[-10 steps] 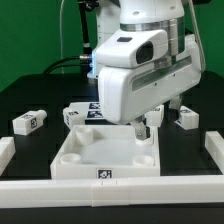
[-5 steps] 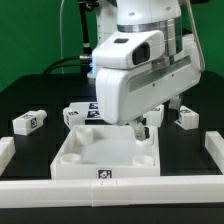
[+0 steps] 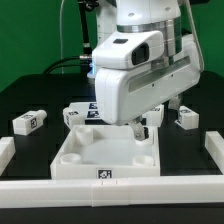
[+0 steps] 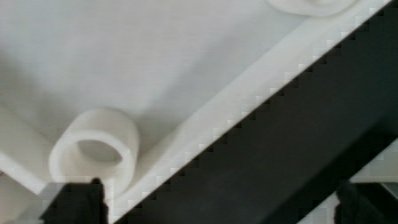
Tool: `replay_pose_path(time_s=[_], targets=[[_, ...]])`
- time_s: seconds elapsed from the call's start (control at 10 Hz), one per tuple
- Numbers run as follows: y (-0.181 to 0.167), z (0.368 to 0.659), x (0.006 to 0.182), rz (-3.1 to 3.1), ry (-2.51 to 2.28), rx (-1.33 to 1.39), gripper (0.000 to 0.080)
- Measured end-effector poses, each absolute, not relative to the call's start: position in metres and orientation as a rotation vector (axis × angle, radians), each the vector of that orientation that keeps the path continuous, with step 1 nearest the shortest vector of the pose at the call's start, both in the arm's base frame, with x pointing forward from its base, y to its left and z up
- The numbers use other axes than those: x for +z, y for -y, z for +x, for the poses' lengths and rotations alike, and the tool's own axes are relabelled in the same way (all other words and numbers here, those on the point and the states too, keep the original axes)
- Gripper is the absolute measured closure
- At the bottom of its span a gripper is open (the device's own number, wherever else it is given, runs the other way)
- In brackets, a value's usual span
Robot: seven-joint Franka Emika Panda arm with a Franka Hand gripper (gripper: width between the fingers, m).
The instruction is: Assemble one leg
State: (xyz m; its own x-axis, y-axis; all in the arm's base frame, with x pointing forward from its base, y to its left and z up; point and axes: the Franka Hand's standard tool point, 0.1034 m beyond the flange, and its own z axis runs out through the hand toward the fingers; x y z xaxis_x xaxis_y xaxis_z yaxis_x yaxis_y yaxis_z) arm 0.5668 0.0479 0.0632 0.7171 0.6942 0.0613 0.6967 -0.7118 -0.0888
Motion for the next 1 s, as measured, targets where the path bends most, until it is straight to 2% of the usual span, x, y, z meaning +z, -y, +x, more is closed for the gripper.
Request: replay_pose_path(time_s=[0.2,0.5,1.0], targets=[[-0.036,0.554,0.072,-2.774,1.276,-0.046,0.0149],[-0.021,0.522,0.063,-2.594,1.653,0.013,0.0149],[-0.011,0.516,0.057,-2.543,1.73,0.018,0.015]])
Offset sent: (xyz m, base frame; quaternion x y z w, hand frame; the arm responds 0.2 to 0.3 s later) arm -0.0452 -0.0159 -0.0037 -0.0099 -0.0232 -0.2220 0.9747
